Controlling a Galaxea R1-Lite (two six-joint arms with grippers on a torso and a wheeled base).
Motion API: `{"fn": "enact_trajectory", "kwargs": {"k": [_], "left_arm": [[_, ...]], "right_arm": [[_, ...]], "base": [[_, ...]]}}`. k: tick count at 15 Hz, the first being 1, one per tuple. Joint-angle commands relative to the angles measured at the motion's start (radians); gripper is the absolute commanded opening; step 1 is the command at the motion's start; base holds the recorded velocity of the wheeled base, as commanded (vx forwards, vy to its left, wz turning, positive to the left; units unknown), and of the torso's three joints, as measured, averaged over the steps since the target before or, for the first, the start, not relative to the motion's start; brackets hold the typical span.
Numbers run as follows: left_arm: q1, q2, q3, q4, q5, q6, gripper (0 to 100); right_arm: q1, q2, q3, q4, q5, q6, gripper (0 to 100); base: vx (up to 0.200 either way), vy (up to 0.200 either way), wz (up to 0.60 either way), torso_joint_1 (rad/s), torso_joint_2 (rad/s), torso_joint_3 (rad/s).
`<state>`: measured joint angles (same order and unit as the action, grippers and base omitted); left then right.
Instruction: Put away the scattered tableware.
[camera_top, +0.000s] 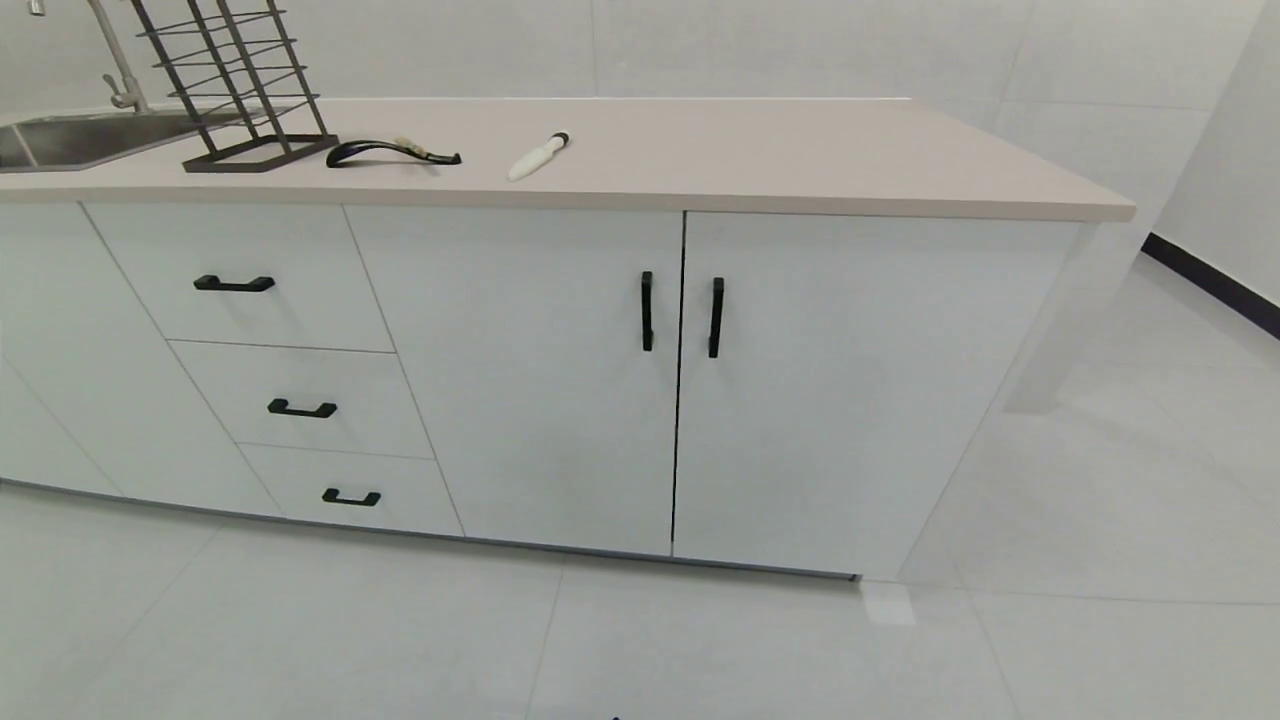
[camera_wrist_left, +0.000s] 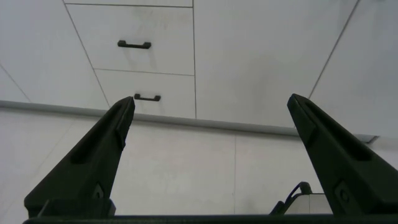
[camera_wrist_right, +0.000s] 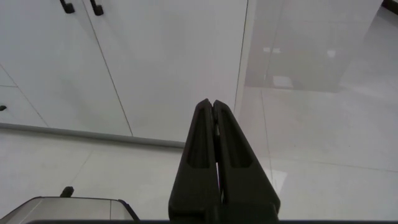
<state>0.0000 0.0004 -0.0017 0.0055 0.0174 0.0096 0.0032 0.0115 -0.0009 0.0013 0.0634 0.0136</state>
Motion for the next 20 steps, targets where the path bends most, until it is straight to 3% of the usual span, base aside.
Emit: {"fn": "enact_trajectory", "kwargs": {"k": [1,18,20], "left_arm": [[0.000,0.000,0.000,0.001,0.001,0.000,100],[0.000,0.000,0.000,0.001,0.001,0.000,100],[0.000,0.000,0.000,0.001,0.001,0.000,100]], "right_arm": [[-0.002,0.004,0.001,-0.001,0.001,0.000,0],[-0.002,0.004,0.001,-0.001,0.001,0.000,0],[-0.002,0.004,0.001,-0.001,0.001,0.000,0]], "base": [[0.000,0.200,0.00,0.002,0.00,0.002],[0.000,0.200,0.00,0.002,0.00,0.003],[0.000,0.000,0.00,0.000,0.00,0.000]]}}
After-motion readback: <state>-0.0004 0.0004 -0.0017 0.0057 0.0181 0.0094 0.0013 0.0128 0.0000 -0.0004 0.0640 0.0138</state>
